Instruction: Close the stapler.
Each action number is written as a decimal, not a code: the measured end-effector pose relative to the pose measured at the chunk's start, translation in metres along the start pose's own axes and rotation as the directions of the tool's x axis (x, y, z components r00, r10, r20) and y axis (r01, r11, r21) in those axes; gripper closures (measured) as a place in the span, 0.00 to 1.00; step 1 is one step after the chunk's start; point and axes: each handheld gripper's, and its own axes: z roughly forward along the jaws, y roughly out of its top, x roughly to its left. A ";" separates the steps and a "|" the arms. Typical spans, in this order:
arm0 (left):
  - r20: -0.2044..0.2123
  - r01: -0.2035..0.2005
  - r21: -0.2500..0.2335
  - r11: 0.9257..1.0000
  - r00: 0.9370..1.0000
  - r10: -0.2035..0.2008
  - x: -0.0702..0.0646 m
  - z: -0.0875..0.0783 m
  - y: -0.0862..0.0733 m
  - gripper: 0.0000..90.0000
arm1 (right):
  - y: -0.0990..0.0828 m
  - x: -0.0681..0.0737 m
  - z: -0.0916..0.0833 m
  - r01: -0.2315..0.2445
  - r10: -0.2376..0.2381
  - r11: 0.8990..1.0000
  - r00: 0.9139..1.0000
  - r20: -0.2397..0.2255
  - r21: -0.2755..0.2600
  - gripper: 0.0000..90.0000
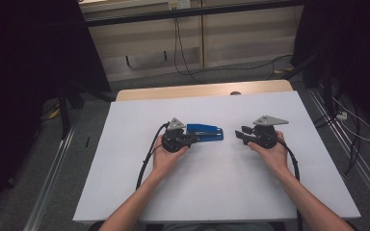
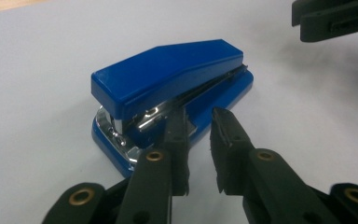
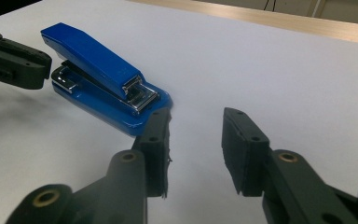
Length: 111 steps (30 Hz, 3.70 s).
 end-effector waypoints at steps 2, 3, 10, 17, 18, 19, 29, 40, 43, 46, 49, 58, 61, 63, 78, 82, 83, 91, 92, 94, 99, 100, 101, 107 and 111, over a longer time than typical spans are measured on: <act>0.000 -0.008 0.005 1.000 1.000 0.008 0.000 -0.004 0.000 0.80 | 0.000 0.000 0.001 0.001 -0.001 1.000 1.000 0.005 0.006 0.58; 0.002 -0.004 0.002 1.000 1.000 0.004 0.000 -0.005 0.000 0.77 | -0.001 0.001 0.001 -0.004 0.004 1.000 1.000 0.010 0.006 0.53; -0.041 0.016 -0.033 0.999 0.999 -0.018 0.002 -0.017 0.000 0.60 | 0.001 0.003 0.001 0.001 0.000 1.000 1.000 0.013 -0.022 0.38; -0.121 -0.026 -0.045 0.999 0.992 0.021 0.001 -0.018 0.000 0.29 | 0.002 0.010 0.003 -0.001 0.002 1.000 1.000 0.027 -0.029 0.15; -0.127 -0.031 -0.047 0.998 0.992 0.024 0.001 -0.018 0.000 0.26 | 0.002 0.010 0.003 -0.001 0.002 0.999 1.000 0.031 -0.034 0.14; -0.126 -0.022 -0.050 0.999 0.992 0.016 0.001 -0.018 0.000 0.22 | 0.003 0.011 0.002 -0.002 0.003 0.999 1.000 0.031 -0.037 0.12; -0.123 0.005 -0.053 0.999 0.992 -0.012 0.003 -0.023 -0.002 0.04 | 0.004 0.015 -0.010 -0.005 0.008 0.996 0.999 0.033 -0.090 0.04; -0.138 -0.020 -0.102 0.995 0.990 0.006 -0.001 -0.040 -0.014 0.05 | 0.000 0.021 -0.024 0.017 -0.010 0.995 0.998 0.066 -0.097 0.05; -0.148 -0.030 -0.100 0.995 0.989 0.015 -0.001 -0.046 -0.019 0.04 | -0.001 0.023 -0.027 0.029 -0.022 0.994 0.997 0.074 -0.106 0.05; -0.167 -0.024 -0.103 0.994 0.986 0.007 -0.001 -0.052 -0.023 0.04 | -0.003 0.027 -0.031 0.042 -0.032 0.992 0.996 0.087 -0.120 0.05; -0.177 -0.013 -0.106 0.994 0.984 -0.006 -0.001 -0.058 -0.026 0.04 | -0.003 0.030 -0.034 0.055 -0.042 0.990 0.994 0.097 -0.134 0.05; -0.201 -0.007 -0.123 0.992 0.979 -0.018 -0.002 -0.083 -0.039 0.04 | -0.014 0.030 -0.051 0.047 -0.032 0.991 0.992 0.121 -0.124 0.04; -0.200 -0.019 -0.123 0.992 0.980 -0.006 -0.004 -0.088 -0.044 0.04 | -0.015 0.029 -0.056 0.033 -0.015 0.990 0.991 0.135 -0.136 0.03; -0.210 -0.023 -0.119 0.993 0.978 -0.003 -0.006 -0.093 -0.048 0.04 | -0.016 0.028 -0.060 0.038 -0.017 0.990 0.989 0.146 -0.139 0.02; -0.231 -0.003 -0.145 0.989 0.972 -0.031 -0.017 -0.124 -0.068 0.04 | -0.027 0.025 -0.087 0.010 0.017 0.985 0.987 0.160 -0.172 0.02; -0.246 -0.006 -0.161 0.987 0.969 -0.034 -0.018 -0.133 -0.072 0.04 | -0.031 0.022 -0.095 -0.007 0.036 0.984 0.985 0.166 -0.175 0.02; -0.250 -0.007 -0.160 0.987 0.968 -0.033 -0.018 -0.135 -0.073 0.04 | -0.032 0.022 -0.097 -0.006 0.036 0.984 0.985 0.167 -0.176 0.02; -0.254 0.000 -0.182 0.983 0.966 -0.047 -0.018 -0.146 -0.077 0.04 | -0.040 0.026 -0.103 0.008 0.024 0.986 0.982 0.189 -0.164 0.02; -0.257 0.003 -0.186 0.982 0.965 -0.052 -0.018 -0.147 -0.077 0.04 | -0.041 0.026 -0.105 0.005 0.028 0.986 0.980 0.196 -0.165 0.02; -0.263 0.002 -0.185 0.983 0.963 -0.052 -0.017 -0.149 -0.079 0.04 | -0.043 0.026 -0.110 0.002 0.034 0.986 0.978 0.206 -0.169 0.02; -0.274 -0.007 -0.188 0.982 0.961 -0.046 -0.019 -0.154 -0.082 0.04 | -0.049 0.028 -0.118 -0.008 0.042 0.987 0.976 0.214 -0.159 0.02; -0.277 -0.008 -0.183 0.983 0.960 -0.044 -0.019 -0.155 -0.083 0.04 | -0.050 0.028 -0.120 0.001 0.036 0.987 0.974 0.226 -0.161 0.02; -0.276 -0.004 -0.190 0.982 0.960 -0.049 -0.019 -0.155 -0.084 0.04 | -0.052 0.028 -0.121 0.000 0.037 0.987 0.974 0.226 -0.161 0.02; -0.291 0.006 -0.190 0.982 0.955 -0.062 -0.018 -0.158 -0.087 0.04 | -0.062 0.025 -0.131 0.007 0.044 0.984 0.959 0.281 -0.179 0.03; -0.287 0.008 -0.199 0.980 0.956 -0.066 -0.019 -0.159 -0.086 0.04 | -0.065 0.026 -0.127 0.002 0.038 0.988 0.966 0.254 -0.155 0.02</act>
